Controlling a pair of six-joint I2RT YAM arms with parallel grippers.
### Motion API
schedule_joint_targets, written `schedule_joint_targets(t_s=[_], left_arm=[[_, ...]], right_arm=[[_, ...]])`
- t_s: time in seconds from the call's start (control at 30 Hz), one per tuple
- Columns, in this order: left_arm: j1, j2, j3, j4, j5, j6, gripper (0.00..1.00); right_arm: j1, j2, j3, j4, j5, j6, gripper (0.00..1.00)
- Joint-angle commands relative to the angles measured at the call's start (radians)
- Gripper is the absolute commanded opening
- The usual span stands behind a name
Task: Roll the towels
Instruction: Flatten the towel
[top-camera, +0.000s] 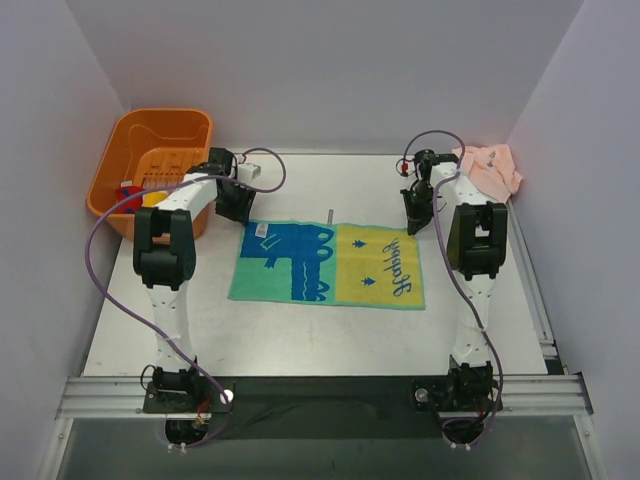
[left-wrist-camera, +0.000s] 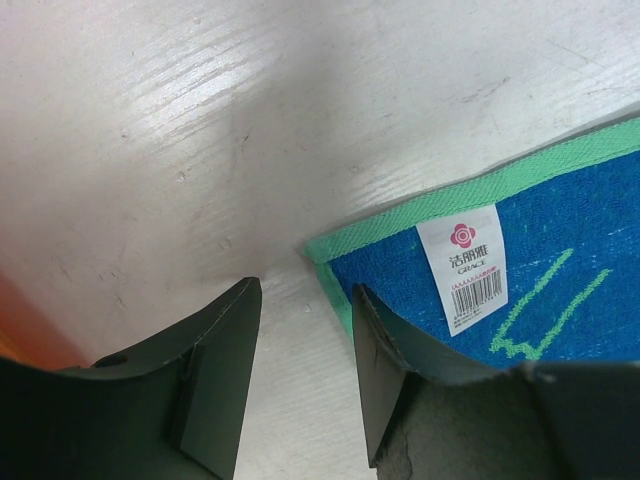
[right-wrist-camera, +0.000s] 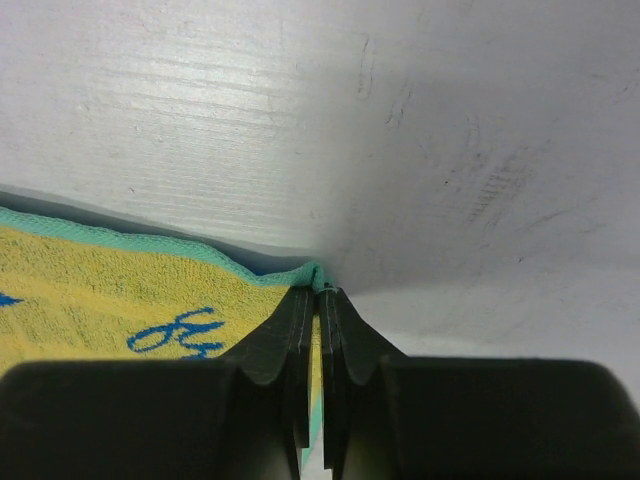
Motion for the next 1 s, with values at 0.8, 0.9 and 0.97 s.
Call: schedule_joint_targets(t_s=[0.8, 0.9, 0.97], left_arm=[[0.008, 0.085, 0.098, 0.031, 0.084, -0.032, 0.4], [0.005, 0.088, 0.104, 0.028, 0.097, -0.035, 0.28], [0.005, 0.08, 0.093, 0.025, 0.103, -0.032, 0.22]], right_arm=[[-0.012, 0.006, 0.005, -0.031, -0.018, -0.016, 0.0], [-0.017, 0.013, 0.019, -0.031, -0.021, -0.013, 0.0], [-0.02, 0.014, 0.022, -0.031, -0.027, -0.012, 0.0]])
